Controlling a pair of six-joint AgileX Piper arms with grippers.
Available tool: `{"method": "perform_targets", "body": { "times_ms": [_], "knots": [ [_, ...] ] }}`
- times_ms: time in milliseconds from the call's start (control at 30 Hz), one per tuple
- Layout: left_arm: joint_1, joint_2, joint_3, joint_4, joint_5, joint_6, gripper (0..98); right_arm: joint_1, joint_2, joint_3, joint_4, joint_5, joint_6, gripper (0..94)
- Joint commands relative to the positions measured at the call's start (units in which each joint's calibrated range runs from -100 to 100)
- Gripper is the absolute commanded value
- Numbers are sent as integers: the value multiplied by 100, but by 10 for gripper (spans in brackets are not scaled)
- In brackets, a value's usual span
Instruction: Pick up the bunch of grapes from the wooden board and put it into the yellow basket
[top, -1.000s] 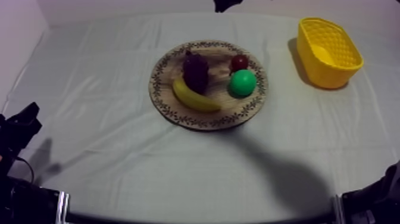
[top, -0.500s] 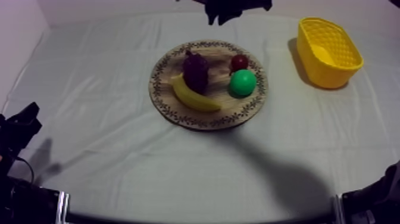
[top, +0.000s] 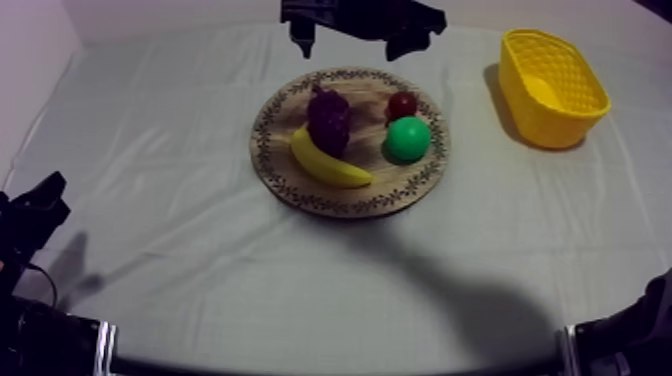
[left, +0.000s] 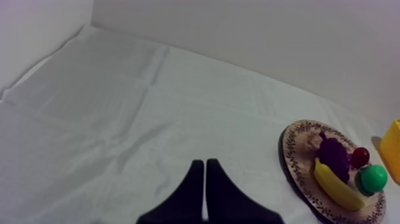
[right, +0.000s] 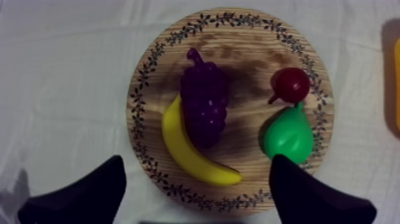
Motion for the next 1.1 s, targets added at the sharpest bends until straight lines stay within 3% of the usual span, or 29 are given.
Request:
{"method": "perform_targets", "body": {
  "times_ms": [0,533,1067],
  "knots": [
    [2,0,0,0,1,0,1,5,48,-1,2,-34,-3,873],
    [2,0,0,0,1,0,1,40,1015,261,-30,-913,50,882],
    [2,0,0,0,1,0,1,277,2509,-661,-64,-1361,216,872]
  ]
}}
